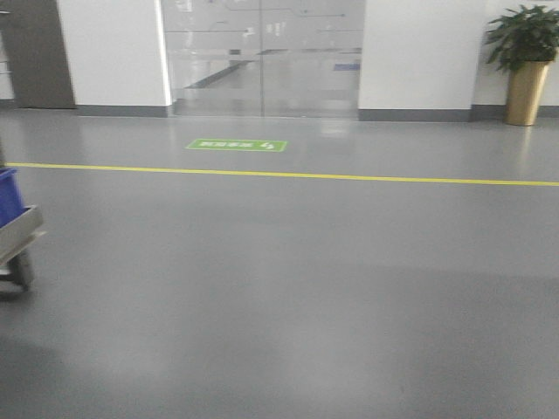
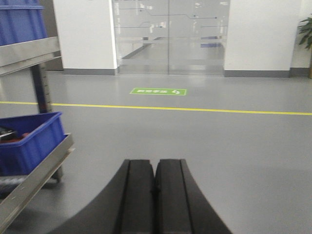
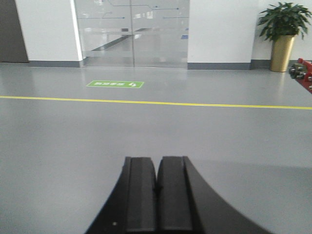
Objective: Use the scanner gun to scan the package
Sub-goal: 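Drive the base across the floor toward the red-framed table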
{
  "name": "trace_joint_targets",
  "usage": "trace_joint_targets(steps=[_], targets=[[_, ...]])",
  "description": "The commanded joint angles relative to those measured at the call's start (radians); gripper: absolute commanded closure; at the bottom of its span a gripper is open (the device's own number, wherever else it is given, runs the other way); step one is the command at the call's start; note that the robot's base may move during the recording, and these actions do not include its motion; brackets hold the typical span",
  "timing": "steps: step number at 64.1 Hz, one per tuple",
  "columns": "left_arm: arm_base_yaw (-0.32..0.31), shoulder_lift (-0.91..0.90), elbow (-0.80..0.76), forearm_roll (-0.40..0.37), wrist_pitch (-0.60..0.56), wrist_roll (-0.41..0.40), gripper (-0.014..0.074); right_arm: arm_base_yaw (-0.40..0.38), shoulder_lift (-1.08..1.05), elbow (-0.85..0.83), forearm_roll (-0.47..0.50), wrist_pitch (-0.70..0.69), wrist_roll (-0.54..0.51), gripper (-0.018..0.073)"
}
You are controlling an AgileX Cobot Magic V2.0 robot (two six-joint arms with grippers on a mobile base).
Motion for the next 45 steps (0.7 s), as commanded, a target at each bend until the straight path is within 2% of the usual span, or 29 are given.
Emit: trace_joint_targets(steps=[1, 45], targets=[[-0.003, -0.005, -0.004, -0.003, -0.016, 0.000, 0.0707, 0.004, -0.003, 0.000, -0.005, -0.022, 0.000, 0.0712], [-0.003, -0.005, -0.004, -0.003, -0.016, 0.000, 0.0707, 0.004, -0.003, 0.000, -0.005, -0.022, 0.000, 0.0712]])
